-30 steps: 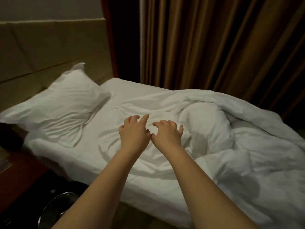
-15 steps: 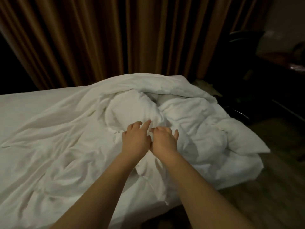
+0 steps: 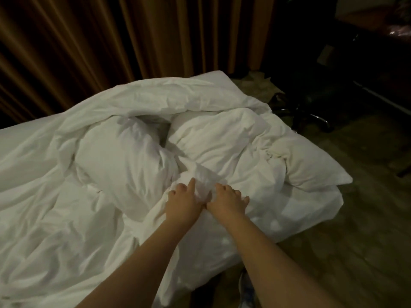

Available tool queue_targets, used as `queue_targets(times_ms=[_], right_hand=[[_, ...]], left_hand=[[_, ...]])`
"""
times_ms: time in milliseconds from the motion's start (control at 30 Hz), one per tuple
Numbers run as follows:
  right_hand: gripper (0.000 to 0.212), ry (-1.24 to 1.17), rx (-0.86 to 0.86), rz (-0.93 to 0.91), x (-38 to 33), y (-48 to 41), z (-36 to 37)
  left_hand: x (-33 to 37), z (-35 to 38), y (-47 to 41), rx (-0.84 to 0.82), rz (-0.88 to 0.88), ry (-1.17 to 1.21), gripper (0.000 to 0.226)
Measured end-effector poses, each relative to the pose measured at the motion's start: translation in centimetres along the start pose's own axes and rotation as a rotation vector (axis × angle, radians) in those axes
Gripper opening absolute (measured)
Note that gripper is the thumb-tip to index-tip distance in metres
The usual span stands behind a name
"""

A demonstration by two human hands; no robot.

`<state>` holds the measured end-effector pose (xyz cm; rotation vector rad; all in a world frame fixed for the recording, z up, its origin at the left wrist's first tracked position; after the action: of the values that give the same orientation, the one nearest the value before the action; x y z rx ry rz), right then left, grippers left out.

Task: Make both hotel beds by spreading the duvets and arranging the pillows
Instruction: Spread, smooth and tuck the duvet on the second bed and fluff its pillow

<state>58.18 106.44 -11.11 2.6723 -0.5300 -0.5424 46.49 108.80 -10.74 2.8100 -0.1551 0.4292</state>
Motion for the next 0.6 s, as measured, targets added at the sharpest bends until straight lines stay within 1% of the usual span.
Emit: queue_targets(times_ms=[67, 133, 200, 233, 300, 333, 400, 467, 533, 567, 600], right_hand=[[0.058, -0.016, -0.027, 0.002, 2.5, -2.8, -1.3], [0.065, -0.032, -0.101, 0.038, 5.5, -5.3, -2.3], [0.075, -0.09, -0.213, 0.143, 8.8, -7.2, -2.1], [0.083, -0.14, -0.266, 0.206, 10.4, -7.9, -1.7], [0.099, -0.247, -0.348, 0.312, 12.5, -8.9, -0.7], [0.102, -0.305, -0.377, 0.349, 13.2, -9.2, -0.1], [0.102, -0.433, -0.415, 0.435, 14.1, -10.1, 0.9], [0.103, -0.562, -0.406, 0.545, 15.3, -11.6, 1.8], [0.097, -0.7, -0.407, 0.629, 16.2, -12.4, 1.7], [0.093, -0.754, -0.402, 0.634, 16.8, -13.2, 1.8], [0.092, -0.86, -0.396, 0.672, 17.1, -13.6, 1.7]], left_hand=[[2.0, 1.1, -2.0, -0.009, -0.057, -0.054, 0.076], [3.6, 2.4, -3.9, -0.099, -0.104, 0.009, 0.073], [4.7, 3.3, -5.3, -0.191, -0.129, 0.057, 0.066], [5.2, 3.5, -5.8, -0.195, -0.14, 0.072, 0.061], [6.4, 3.3, -6.5, -0.14, -0.16, 0.13, 0.055], [7.2, 3.0, -6.8, -0.1, -0.164, 0.172, 0.054], [9.3, 2.2, -7.7, -0.018, -0.161, 0.262, 0.054], [11.4, 1.0, -9.1, 0.061, -0.149, 0.326, 0.052], [13.3, 0.0, -10.9, 0.12, -0.1, 0.358, 0.048], [14.1, -0.3, -11.8, 0.136, -0.069, 0.356, 0.045], [14.7, -0.4, -12.5, 0.141, -0.047, 0.35, 0.043]])
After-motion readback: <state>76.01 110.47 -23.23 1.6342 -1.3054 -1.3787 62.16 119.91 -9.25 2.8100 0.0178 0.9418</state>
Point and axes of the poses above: each hand's wrist, its own y-axis away from the middle knuckle, its own z-axis out of the palm, x = y × z, the point moved 2 cm from there along -y, towards the middle knuckle, and after that the axes turned 4 degrees about y, right-handed, at the moved point
